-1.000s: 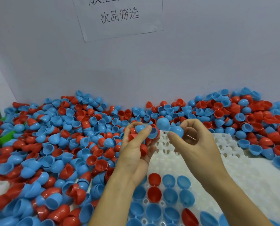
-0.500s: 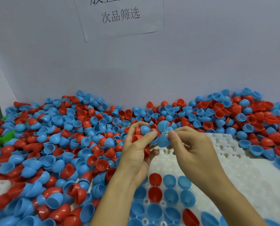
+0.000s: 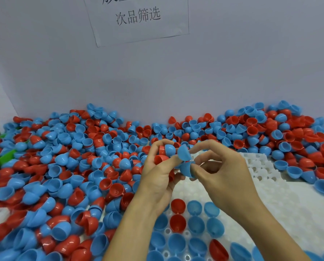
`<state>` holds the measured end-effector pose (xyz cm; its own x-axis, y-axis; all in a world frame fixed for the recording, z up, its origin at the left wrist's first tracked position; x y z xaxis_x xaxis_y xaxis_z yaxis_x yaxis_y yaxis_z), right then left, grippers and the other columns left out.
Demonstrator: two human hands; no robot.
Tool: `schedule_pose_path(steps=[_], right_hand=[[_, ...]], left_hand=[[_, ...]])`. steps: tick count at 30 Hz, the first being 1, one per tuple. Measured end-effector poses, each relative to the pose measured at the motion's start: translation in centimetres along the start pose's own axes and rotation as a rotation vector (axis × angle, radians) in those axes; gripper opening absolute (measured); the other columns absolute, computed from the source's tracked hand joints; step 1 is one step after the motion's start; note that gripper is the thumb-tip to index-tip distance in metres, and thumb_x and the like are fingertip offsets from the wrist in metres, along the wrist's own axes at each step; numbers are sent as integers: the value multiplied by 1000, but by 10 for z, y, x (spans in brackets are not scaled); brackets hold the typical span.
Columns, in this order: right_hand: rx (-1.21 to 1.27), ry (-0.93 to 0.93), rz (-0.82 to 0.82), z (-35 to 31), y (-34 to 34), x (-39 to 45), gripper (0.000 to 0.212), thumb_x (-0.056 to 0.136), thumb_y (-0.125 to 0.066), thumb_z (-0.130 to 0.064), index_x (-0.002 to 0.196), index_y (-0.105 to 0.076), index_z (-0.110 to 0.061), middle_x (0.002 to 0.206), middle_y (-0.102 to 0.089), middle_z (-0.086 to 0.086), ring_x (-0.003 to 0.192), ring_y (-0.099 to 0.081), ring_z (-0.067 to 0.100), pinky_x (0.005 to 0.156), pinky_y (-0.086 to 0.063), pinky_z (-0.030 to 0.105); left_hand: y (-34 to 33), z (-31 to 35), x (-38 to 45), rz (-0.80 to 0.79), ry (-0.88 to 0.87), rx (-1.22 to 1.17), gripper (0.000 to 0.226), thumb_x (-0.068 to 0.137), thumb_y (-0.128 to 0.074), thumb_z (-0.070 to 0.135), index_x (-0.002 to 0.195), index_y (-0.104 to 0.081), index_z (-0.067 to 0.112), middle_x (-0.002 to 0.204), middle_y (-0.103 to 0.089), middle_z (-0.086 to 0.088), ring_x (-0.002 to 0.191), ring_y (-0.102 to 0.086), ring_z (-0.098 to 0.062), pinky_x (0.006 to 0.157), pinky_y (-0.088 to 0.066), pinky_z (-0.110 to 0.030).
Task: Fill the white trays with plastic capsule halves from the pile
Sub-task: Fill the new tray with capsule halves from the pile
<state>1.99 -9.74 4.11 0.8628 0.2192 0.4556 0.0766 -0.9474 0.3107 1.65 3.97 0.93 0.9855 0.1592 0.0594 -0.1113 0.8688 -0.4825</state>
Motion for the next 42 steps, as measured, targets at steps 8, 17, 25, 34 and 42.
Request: schedule_pose_path(steps=[8, 17, 25, 34, 42], right_hand=[[-133, -63, 81, 3, 37, 4, 32, 89, -70, -9, 85, -63, -41, 71, -65, -6, 49, -69, 12, 51, -58, 27], [-660, -371, -478, 14, 64, -4, 9, 87, -74, -31, 84, -66, -35, 70, -73, -13, 55, -68, 1, 47, -48, 15], [-857, -546, -723, 28, 42, -18, 14, 79, -81, -28, 77, -67, -28, 79, -66, -12, 68, -62, 7, 54, -46, 18], [-855, -586, -711, 24, 42, -18, 18, 77, -83, -32, 91, -72, -31, 85, -66, -13, 77, -64, 8, 66, -54, 18], [-739, -360, -591, 16, 49, -8, 5, 88, -69, -46, 86, -70, -41, 74, -63, -15, 64, -61, -2, 49, -43, 14]], left_hand=[[7, 0, 2, 79, 22, -41, 32, 82, -71, -4, 85, -70, 29, 94, -72, -9, 85, -70, -26, 47, -50, -22], [6, -1, 3, 76, 26, -51, 32, 62, -77, 8, 86, -71, 28, 101, -71, -13, 92, -69, -31, 48, -51, -22], [5, 0, 1, 80, 19, -46, 31, 60, -76, 10, 84, -71, 29, 95, -73, -9, 84, -73, -26, 48, -51, -22], [3, 1, -1, 98, 33, -31, 33, 87, -66, -3, 85, -71, 29, 97, -72, -11, 85, -72, -28, 48, -51, -23], [4, -1, 1, 47, 29, -31, 31, 87, -66, -3, 87, -71, 28, 91, -74, -7, 88, -71, -29, 50, -51, -23]])
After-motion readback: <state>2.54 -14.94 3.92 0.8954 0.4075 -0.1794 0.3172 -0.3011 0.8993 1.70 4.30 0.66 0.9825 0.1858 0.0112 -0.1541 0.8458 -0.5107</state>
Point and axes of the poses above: each hand's wrist, its own x-axis towards the middle knuckle, its own y-axis out of the back of the hand, z = x × y, the point moved 4 cm from there along x, towards the middle knuckle
